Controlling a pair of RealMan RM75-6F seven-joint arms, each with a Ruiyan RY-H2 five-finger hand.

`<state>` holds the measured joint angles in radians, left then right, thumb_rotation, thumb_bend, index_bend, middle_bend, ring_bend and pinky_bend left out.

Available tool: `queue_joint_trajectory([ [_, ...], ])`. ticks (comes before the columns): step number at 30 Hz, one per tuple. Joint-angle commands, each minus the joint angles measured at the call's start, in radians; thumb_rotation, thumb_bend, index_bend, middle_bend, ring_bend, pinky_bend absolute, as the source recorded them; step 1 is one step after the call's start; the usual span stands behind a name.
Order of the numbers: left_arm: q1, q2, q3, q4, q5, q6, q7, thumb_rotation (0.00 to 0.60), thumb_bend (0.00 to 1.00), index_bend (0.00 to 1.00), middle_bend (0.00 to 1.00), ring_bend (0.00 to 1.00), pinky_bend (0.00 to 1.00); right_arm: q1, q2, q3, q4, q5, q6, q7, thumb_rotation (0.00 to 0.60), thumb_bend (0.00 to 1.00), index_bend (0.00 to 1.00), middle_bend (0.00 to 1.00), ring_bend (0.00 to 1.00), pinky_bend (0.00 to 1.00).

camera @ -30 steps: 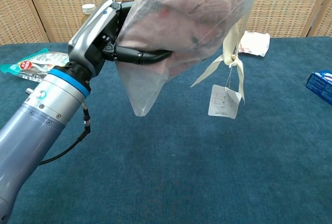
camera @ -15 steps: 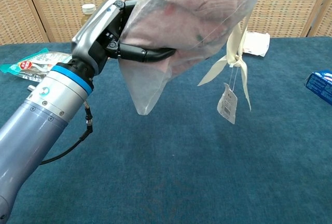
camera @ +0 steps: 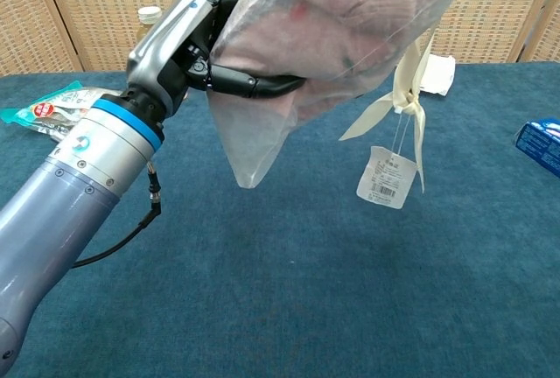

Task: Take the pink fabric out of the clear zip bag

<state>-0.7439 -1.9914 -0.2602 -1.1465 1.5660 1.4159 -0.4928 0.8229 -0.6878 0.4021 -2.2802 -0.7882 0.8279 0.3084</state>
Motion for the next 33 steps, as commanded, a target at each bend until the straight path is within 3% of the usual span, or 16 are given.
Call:
queue_joint_trajectory([
  [1, -0.001, -0.004, -0.002, 0.000, -0.004, 0.001, 0.002, 0.600, 0.22, 0.64, 0.55, 0.47, 0.47, 0.043, -0.021, 0.000, -0.012, 0.061, -0.012, -0.052, 0.600, 0.00, 0.35, 0.00, 0.00, 0.00],
  [7, -0.004, -0.008, -0.001, -0.003, 0.001, 0.010, -0.004, 0.600, 0.22, 0.64, 0.55, 0.47, 0.47, 0.086, -0.039, -0.013, -0.009, 0.117, -0.013, -0.115, 0.600, 0.00, 0.33, 0.00, 0.00, 0.00],
  [11, -0.004, -0.006, 0.001, -0.007, 0.004, 0.015, -0.007, 0.600, 0.22, 0.64, 0.55, 0.47, 0.47, 0.107, -0.048, -0.016, -0.009, 0.147, -0.014, -0.139, 0.600, 0.00, 0.15, 0.00, 0.00, 0.00],
  [13, -0.004, -0.006, 0.000, -0.009, 0.001, 0.014, -0.006, 0.600, 0.22, 0.64, 0.55, 0.47, 0.47, 0.112, -0.049, -0.009, -0.009, 0.156, -0.012, -0.137, 0.600, 0.00, 0.13, 0.00, 0.00, 0.00],
  [33, -0.011, 0.001, -0.020, -0.061, -0.019, 0.007, 0.016, 0.600, 0.22, 0.64, 0.55, 0.47, 0.47, 0.195, -0.075, -0.007, -0.018, 0.251, -0.014, -0.209, 0.600, 0.00, 0.18, 0.00, 0.00, 0.00],
])
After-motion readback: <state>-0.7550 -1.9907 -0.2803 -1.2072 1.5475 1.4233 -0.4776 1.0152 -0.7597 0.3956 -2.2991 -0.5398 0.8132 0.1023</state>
